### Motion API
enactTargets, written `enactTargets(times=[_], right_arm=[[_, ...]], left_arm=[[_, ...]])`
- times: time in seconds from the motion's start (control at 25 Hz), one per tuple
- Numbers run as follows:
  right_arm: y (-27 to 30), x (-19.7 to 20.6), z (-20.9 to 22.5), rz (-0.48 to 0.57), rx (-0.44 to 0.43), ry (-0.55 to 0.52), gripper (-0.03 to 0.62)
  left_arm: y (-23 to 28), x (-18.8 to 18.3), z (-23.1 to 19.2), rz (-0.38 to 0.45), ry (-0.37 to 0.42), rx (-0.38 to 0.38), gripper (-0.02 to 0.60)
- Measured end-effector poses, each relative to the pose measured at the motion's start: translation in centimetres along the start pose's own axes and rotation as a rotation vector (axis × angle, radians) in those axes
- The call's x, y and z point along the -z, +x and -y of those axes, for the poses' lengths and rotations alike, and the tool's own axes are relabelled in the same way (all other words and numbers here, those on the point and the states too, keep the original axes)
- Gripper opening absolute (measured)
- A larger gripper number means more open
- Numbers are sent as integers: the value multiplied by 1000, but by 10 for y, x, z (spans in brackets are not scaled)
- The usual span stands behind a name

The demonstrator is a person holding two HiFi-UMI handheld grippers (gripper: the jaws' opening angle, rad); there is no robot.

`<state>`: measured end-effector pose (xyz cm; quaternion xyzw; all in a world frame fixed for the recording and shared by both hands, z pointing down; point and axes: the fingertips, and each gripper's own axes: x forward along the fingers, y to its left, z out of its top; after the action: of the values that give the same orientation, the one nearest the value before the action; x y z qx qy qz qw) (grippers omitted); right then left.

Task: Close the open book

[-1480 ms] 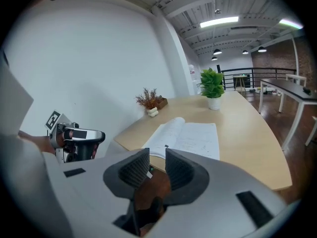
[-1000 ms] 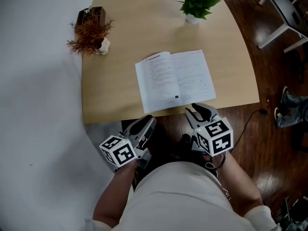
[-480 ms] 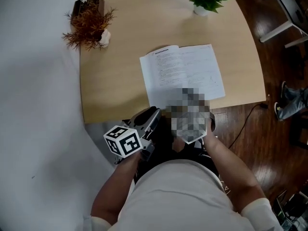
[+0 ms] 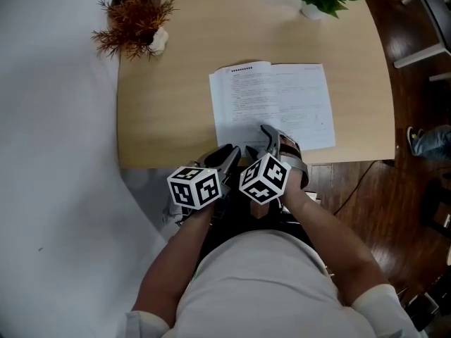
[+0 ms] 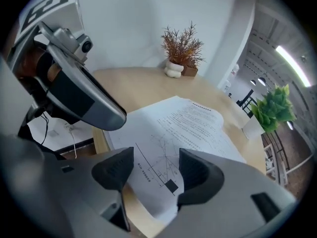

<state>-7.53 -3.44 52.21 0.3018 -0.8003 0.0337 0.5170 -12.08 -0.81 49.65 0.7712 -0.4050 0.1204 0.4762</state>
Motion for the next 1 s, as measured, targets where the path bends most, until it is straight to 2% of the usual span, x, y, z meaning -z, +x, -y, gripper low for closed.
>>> enactTargets(times=[0.12, 0.16, 0.24, 0.32, 0.36, 0.48, 0.52, 0.6, 0.64, 0.8, 1.0], right_arm=[[2, 0, 1, -7, 20, -37, 246], [1, 1, 3, -8, 34, -47, 208], [2, 2, 9, -10, 64, -66, 80], [2, 2, 13, 2, 76, -69, 15], [1, 0, 13, 21, 69, -60, 11], [-9, -11, 5, 102, 5, -77, 12], [-13, -15, -1, 127, -26, -109, 45], [-20, -24, -16, 171, -92, -188, 158], [-23, -28, -24, 188, -122, -235, 183], [-23, -35, -57, 203, -198, -460, 192], [-11, -21, -83, 123, -262, -703, 212]], left_arm=[[4, 1, 1, -1, -11, 5, 67], [4, 0, 2, -1, -13, 8, 67], [5, 0, 3, -3, -16, 12, 67], [5, -2, 3, -1, -20, 14, 67], [4, -3, 3, 3, -23, 15, 67], [-6, -10, 0, 31, -39, 16, 67], [-10, -12, -3, 43, -45, 14, 67], [-19, -16, -12, 65, -57, 8, 67], [-23, -17, -16, 72, -62, 3, 67], [-35, -19, -29, 80, -66, -6, 67], [-41, -16, -34, 72, -71, 7, 67]])
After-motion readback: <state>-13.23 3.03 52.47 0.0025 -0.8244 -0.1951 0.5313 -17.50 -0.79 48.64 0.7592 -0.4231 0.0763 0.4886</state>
